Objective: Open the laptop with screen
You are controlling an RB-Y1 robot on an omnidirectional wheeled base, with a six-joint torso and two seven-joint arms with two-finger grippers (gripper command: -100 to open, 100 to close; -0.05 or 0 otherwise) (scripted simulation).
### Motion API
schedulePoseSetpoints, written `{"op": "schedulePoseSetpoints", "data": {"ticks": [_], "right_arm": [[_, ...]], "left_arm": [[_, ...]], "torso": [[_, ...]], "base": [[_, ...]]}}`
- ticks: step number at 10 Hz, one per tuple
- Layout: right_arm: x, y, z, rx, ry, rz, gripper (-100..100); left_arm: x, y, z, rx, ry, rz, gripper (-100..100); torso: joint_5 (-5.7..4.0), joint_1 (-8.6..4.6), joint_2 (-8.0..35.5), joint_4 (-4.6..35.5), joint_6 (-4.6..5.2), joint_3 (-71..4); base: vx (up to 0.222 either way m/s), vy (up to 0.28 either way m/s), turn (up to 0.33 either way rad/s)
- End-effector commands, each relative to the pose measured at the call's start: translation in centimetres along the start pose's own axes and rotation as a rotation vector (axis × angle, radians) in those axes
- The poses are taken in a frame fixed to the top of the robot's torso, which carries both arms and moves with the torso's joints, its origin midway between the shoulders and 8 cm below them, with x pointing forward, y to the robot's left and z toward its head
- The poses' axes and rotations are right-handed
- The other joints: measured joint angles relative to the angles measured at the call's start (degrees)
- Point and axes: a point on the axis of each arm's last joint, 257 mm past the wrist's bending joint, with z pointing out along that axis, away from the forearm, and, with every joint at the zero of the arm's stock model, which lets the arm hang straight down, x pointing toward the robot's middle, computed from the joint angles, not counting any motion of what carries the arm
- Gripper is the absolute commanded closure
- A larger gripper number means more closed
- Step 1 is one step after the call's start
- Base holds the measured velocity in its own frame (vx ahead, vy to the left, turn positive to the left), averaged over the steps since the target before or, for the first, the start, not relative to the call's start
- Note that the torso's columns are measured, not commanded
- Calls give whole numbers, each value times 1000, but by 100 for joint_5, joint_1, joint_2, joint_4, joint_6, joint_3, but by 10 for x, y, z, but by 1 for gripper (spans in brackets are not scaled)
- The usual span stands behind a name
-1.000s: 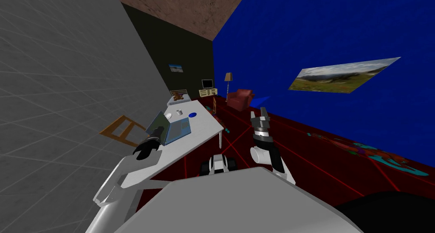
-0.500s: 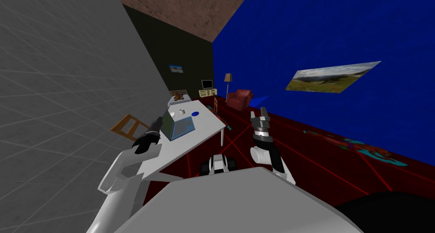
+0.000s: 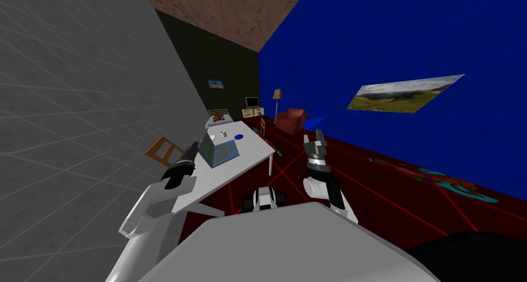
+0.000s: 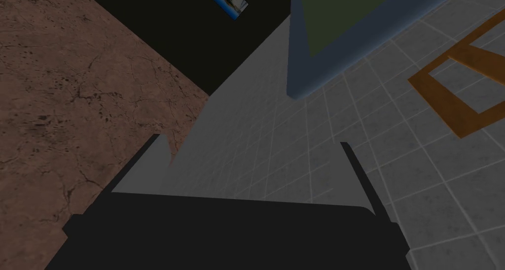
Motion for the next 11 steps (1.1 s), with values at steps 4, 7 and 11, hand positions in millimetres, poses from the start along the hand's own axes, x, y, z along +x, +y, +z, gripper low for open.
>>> {"op": "schedulePoseSetpoints", "data": {"ticks": [4,7,11], "right_arm": [[0,0,0,0,0,0,0],[0,0,0,0,0,0,0],[0,0,0,0,0,0,0]], "left_arm": [[21,22,-11,-27,41,8,-100],[22,26,-13,-25,42,85,100],[18,39,-18,-29,40,313,100]], "torso": [[-4,-10,14,4,4,8],[-3,-10,27,8,1,17],[-2,-39,-25,-15,34,-14]], "base": [[63,1,19],[36,-5,-14],[65,-146,-27]]}}
